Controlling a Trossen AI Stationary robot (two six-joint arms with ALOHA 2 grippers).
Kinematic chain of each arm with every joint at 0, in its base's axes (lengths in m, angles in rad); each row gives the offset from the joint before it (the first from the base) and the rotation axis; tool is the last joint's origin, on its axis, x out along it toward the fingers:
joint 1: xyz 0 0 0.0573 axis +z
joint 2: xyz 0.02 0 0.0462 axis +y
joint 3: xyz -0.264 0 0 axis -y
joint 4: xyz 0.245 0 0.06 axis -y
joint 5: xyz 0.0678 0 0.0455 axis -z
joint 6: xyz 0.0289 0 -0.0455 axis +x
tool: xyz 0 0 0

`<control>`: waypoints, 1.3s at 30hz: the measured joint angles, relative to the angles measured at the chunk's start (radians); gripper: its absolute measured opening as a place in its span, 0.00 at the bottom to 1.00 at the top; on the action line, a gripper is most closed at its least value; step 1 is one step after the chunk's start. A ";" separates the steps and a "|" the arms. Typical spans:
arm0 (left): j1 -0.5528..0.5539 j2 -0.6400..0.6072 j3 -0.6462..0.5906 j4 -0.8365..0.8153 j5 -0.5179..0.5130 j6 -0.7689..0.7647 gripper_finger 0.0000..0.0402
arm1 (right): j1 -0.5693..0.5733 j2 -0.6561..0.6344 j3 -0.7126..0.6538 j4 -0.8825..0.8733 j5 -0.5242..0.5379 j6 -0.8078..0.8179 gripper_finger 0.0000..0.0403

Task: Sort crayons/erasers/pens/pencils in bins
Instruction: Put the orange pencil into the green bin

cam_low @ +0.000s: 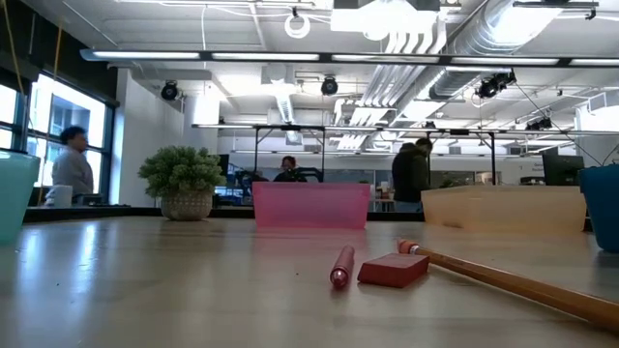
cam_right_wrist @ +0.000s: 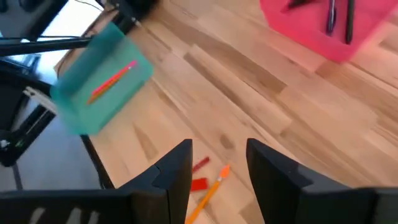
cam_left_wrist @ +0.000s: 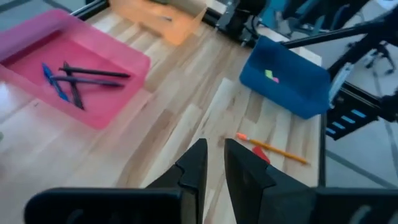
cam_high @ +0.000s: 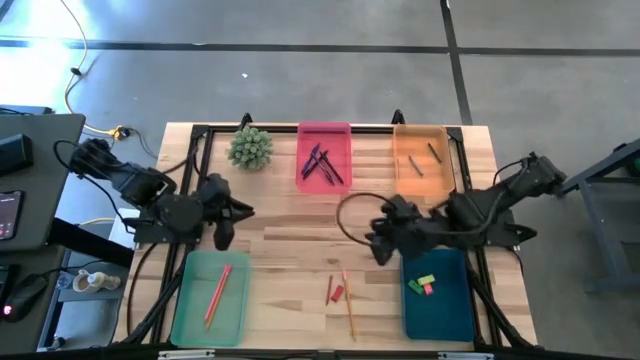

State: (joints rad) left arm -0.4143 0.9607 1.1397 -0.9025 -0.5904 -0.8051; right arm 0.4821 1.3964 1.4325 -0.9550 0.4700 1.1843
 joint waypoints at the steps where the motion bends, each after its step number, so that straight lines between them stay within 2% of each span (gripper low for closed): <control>1: 0.004 -0.009 0.000 0.002 0.011 0.011 0.10 | -0.018 0.019 0.020 -0.012 -0.021 -0.008 0.36; 4: 0.009 -0.026 -0.021 0.036 0.030 0.036 0.06 | -0.065 0.086 0.081 -0.032 -0.084 -0.014 0.36; 7: 0.009 -0.056 -0.110 0.135 0.077 0.060 0.01 | -0.082 0.162 0.134 -0.076 -0.128 0.010 0.36; 13: 0.009 -0.143 -0.312 0.285 0.131 0.028 0.01 | -0.077 0.303 0.216 -0.132 -0.163 0.126 0.36; 18: 0.009 -0.215 -0.417 0.389 0.137 0.033 0.00 | -0.076 0.399 0.231 -0.134 -0.234 0.233 0.36; 28: 0.014 -0.252 -0.434 0.406 0.126 0.128 0.01 | -0.076 0.531 0.231 -0.124 -0.303 0.392 0.36; 35: 0.073 -0.253 -0.434 0.407 0.129 0.128 0.01 | -0.076 0.584 0.231 -0.107 -0.309 0.450 0.36; 39: 0.113 -0.253 -0.434 0.407 0.167 0.146 0.03 | -0.076 0.623 0.231 -0.080 -0.313 0.458 0.36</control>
State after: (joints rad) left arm -0.3012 0.7078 0.7059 -0.4957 -0.4230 -0.6591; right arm 0.4061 2.0198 1.6634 -1.0346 0.1572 1.6421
